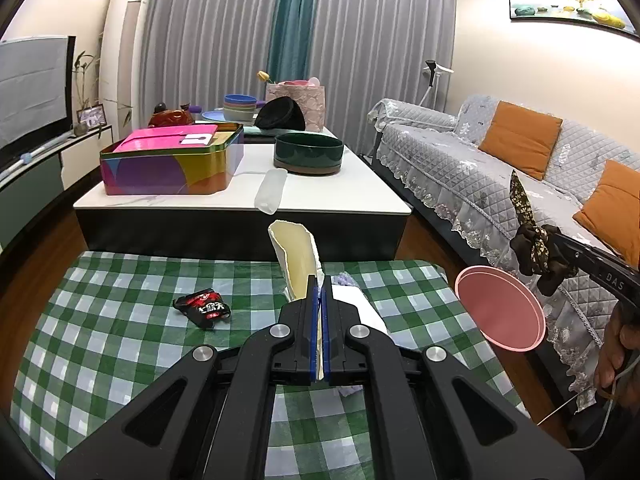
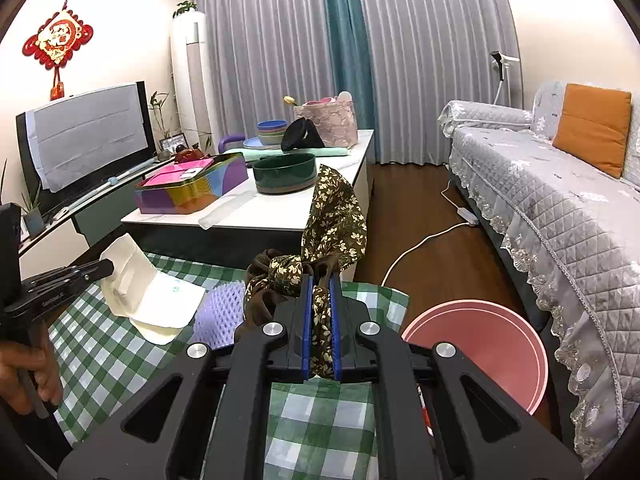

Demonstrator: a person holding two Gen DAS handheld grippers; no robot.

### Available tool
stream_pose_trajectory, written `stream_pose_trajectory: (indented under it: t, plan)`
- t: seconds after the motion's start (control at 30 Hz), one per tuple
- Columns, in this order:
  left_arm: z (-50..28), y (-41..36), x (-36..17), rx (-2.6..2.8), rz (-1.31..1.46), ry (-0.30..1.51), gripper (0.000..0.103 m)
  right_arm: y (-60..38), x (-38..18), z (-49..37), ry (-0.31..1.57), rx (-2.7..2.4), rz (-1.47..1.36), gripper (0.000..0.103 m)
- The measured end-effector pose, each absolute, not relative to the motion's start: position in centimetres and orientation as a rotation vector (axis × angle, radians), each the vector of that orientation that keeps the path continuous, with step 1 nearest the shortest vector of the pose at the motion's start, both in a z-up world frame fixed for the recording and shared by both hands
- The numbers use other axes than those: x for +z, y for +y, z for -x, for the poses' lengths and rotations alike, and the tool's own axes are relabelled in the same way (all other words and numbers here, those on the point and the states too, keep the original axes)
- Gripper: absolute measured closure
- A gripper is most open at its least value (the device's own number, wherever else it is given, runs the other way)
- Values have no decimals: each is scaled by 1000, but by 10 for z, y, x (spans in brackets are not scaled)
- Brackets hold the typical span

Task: Collect trash
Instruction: 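Lift and carry the floral cloth and white paper over the pink bucket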

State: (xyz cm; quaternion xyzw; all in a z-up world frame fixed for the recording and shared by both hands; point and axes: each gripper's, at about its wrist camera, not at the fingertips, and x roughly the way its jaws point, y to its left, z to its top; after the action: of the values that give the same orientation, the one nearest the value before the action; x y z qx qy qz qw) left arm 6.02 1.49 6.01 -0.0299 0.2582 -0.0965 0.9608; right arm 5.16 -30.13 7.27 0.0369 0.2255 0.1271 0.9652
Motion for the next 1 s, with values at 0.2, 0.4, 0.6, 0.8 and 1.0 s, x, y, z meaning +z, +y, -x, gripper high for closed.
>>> stream_pose_trajectory:
  t: [0.2,0.4,0.6,0.8,1.0]
  plan:
    - [-61,9,61,-207,58,522,102,-307,75,-53,448,234,-80,95]
    - [-59,2,64,-227,57,519,102,-320,82,-55,437,200,-94,95]
    - [-61,-9,64,-253,59,527,102,-332,85,-56,428,157,-94,95]
    - [-65,-27,63,-283,45,537,102,-348,85,-60,433,110,-115,95]
    - [-73,-46,65,-310,37,539,102,-365,87,-65,432,60,-124,95]
